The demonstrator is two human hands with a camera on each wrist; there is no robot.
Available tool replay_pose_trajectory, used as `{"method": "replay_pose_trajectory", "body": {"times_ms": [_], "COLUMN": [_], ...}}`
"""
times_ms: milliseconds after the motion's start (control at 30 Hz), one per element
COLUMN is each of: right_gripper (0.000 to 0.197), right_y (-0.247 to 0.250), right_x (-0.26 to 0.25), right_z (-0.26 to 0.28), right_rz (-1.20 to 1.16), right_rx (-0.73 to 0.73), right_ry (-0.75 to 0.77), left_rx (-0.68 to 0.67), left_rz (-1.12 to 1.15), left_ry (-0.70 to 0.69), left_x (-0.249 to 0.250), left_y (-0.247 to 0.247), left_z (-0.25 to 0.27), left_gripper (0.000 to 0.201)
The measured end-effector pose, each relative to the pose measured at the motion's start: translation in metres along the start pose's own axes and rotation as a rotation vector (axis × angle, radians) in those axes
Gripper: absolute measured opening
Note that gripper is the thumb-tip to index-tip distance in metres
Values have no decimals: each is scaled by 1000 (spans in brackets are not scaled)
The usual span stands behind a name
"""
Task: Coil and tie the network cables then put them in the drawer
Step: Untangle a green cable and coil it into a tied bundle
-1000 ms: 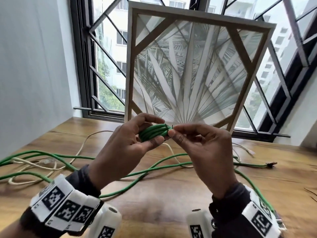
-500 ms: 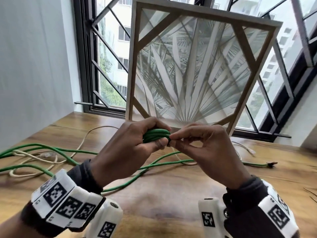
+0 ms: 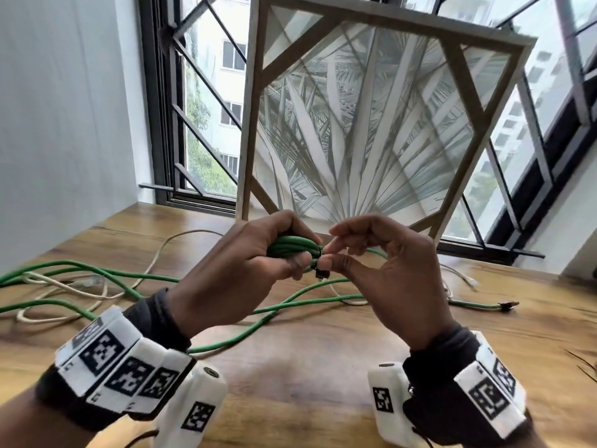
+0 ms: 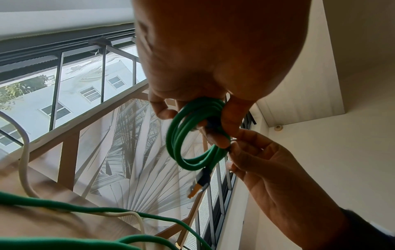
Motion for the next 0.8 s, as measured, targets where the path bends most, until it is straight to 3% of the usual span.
{"method": "replay_pose_trajectory", "body": {"times_ms": [233,433,533,633,700,800], "right_gripper": [35,48,55,61,51,15], "right_y": [0,-2,-4,-3,-4,-7], "right_x": [9,20,26,30,29,24], "right_z": [2,2,4,4,4,6], "right_rz": [-344,-540,-509,-335,-286,-360], "right_rx": [51,34,53,42,30,40], "right_ry": [-127,-259,-279,-226,-214,-209], "left_rx": [71,1,-27,-39,-40,-26], "left_rz": [146,314,333,305,300,312], "left_ry": [12,47,58,76,77,72], "left_x": [-5,-12,-16,-18,-17,-14], "left_y": [3,-8,-16,-15,-12,-8], "left_z": [-4,-5,-4,-4,-4,-5], "left_gripper": [21,25,19,16,17,21]}}
Point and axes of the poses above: each hand's wrist, its own z-axis away from the middle knuckle, its own y-axis out of the back of the hand, x = y × z, the point moved 7 cm from there along -z, towards the middle knuckle, and after that the axes turned 1 degree about y, right-handed, at the moved point
